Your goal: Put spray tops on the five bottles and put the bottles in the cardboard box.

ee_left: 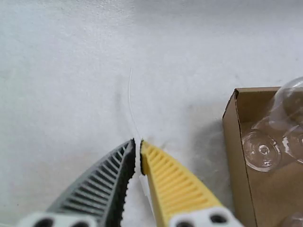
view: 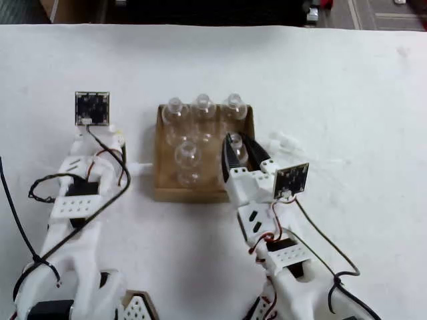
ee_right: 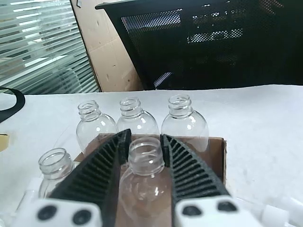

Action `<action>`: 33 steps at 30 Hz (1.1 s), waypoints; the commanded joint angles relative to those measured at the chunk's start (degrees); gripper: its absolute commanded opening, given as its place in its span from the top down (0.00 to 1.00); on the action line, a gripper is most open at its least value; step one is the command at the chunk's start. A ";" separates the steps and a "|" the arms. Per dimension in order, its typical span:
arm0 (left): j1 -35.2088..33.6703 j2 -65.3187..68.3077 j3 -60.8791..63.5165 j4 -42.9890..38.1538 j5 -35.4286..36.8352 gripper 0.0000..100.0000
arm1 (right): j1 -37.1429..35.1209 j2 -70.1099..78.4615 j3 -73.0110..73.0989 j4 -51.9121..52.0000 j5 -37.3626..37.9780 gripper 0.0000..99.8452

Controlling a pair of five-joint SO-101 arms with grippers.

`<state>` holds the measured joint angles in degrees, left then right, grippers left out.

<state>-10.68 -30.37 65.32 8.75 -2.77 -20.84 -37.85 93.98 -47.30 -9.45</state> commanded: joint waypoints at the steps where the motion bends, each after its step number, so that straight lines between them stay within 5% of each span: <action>1: 0.13 -0.75 -1.49 -1.67 -0.70 0.98 | 0.04 0.04 -0.53 -0.92 0.88 0.98; 12: 0.13 -0.75 -1.49 -1.67 -0.70 0.98 | -0.04 -0.22 0.09 -0.92 0.88 0.97; 18: 0.13 -0.75 -1.49 -1.67 -0.70 0.98 | -0.04 0.04 0.53 -0.84 0.35 0.84; 33: 0.13 -0.75 -1.49 -1.67 -0.70 0.98 | -1.27 0.04 1.05 -0.84 0.44 0.84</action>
<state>-10.68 -30.37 65.32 8.75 -2.77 -21.89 -37.85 94.59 -47.30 -9.45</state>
